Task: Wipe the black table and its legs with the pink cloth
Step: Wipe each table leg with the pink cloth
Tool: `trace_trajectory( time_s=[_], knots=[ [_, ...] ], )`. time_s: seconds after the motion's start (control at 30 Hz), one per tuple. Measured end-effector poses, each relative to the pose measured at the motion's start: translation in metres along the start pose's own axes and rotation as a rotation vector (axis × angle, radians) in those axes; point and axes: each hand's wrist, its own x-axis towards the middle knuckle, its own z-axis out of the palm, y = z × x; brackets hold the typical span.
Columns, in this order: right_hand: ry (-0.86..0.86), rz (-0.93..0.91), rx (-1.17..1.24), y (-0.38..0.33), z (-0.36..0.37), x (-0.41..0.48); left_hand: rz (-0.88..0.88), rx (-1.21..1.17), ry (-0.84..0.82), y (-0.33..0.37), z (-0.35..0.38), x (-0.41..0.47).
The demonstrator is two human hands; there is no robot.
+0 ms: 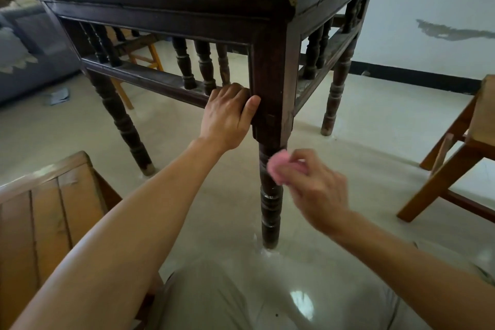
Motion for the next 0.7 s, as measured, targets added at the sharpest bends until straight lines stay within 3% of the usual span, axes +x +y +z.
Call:
trace_trajectory(
  time_s=[0.13, 0.33, 0.43, 0.53, 0.7],
  knots=[
    [-0.122, -0.059, 0.055, -0.014, 0.024, 0.006, 0.008, 0.007, 0.015, 0.001, -0.001, 0.0],
    [-0.107, 0.268, -0.06, 0.047, 0.003, -0.024, -0.001, 0.009, 0.038, 0.003, 0.0, 0.001],
    [-0.033, 0.105, -0.001, 0.023, 0.008, -0.025, -0.005, 0.024, 0.062, 0.003, 0.003, 0.0],
    [-0.068, -0.019, 0.106, -0.012, 0.03, -0.01, -0.007, 0.021, 0.044, 0.003, 0.001, 0.001],
    [-0.08, 0.13, 0.111, 0.02, 0.036, -0.006, -0.009, 0.003, 0.029, 0.003, 0.0, 0.001]
  ],
)
